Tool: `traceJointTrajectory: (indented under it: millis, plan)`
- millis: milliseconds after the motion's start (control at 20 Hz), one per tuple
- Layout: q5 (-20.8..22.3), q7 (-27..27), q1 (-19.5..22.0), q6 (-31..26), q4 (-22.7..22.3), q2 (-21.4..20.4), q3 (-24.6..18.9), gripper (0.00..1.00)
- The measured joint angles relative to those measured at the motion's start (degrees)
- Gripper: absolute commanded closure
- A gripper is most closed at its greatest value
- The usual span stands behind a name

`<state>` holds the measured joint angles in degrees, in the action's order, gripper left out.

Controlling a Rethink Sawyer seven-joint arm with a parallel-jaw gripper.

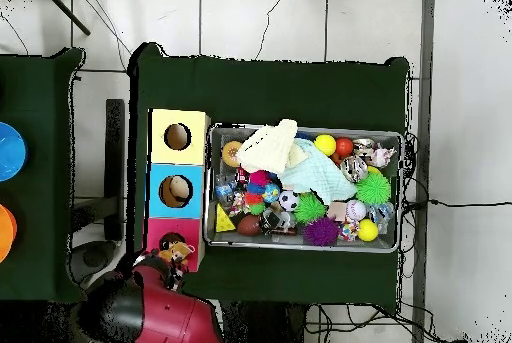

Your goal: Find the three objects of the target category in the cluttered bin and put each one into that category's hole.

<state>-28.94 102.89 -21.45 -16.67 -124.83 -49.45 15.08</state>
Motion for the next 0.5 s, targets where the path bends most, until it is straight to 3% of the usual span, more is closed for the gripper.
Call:
traceJointTrajectory:
  millis: [500]
  plan:
    - [0.0,0.4,-3.1,-1.3,0.0,-0.1,2.7,0.00]
